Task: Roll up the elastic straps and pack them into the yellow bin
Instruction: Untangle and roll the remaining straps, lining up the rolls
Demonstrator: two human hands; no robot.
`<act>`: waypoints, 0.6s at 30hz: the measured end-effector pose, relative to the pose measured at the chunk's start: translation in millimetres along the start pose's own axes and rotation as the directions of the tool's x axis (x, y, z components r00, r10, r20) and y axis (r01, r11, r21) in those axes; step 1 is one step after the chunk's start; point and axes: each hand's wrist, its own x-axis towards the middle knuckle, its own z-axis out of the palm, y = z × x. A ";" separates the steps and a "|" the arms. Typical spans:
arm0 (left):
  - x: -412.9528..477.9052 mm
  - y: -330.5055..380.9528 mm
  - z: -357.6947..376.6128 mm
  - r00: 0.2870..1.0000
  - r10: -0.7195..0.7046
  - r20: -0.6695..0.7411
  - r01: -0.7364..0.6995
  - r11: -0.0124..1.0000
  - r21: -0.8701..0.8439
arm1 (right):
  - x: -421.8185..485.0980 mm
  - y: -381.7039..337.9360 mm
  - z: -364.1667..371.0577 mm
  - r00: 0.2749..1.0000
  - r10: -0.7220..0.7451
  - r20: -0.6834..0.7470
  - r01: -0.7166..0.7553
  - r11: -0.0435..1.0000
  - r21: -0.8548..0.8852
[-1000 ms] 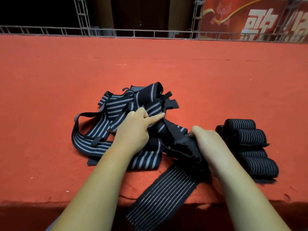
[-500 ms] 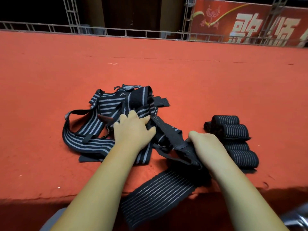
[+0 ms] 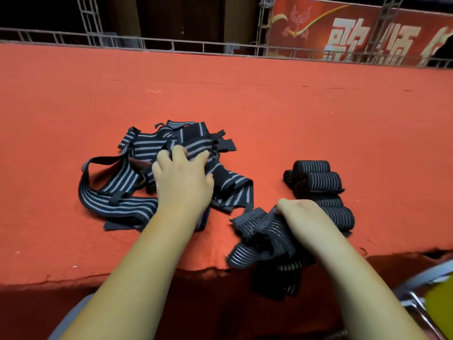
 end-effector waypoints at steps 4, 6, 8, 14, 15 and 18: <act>-9.4 22.5 -17.4 0.955 0.288 -0.077 -0.298 0.933 -0.202 | 1.4 2.5 -4.7 1.000 -0.015 0.023 0.015 1.000 0.016; -18.0 35.3 -18.4 0.912 0.347 0.220 -0.253 0.896 -0.366 | 2.0 2.9 -5.2 0.999 -0.036 0.040 0.036 0.999 0.003; -28.9 42.8 -9.6 0.839 0.342 0.423 -0.195 0.915 -0.354 | 3.3 4.2 -5.1 0.996 -0.051 0.068 0.051 0.999 0.003; -32.8 43.6 5.9 0.793 0.296 0.533 -0.122 0.934 -0.337 | 5.3 12.3 -7.6 0.988 -0.095 0.118 0.089 0.994 0.057; -31.2 41.7 5.6 0.795 0.283 0.536 -0.088 0.929 -0.360 | 4.7 12.5 -8.5 0.986 -0.104 0.129 0.097 0.993 0.062; -25.4 35.8 3.2 0.844 0.242 0.478 -0.015 0.902 -0.432 | 5.7 14.4 -11.1 0.971 -0.152 0.185 0.132 0.985 0.115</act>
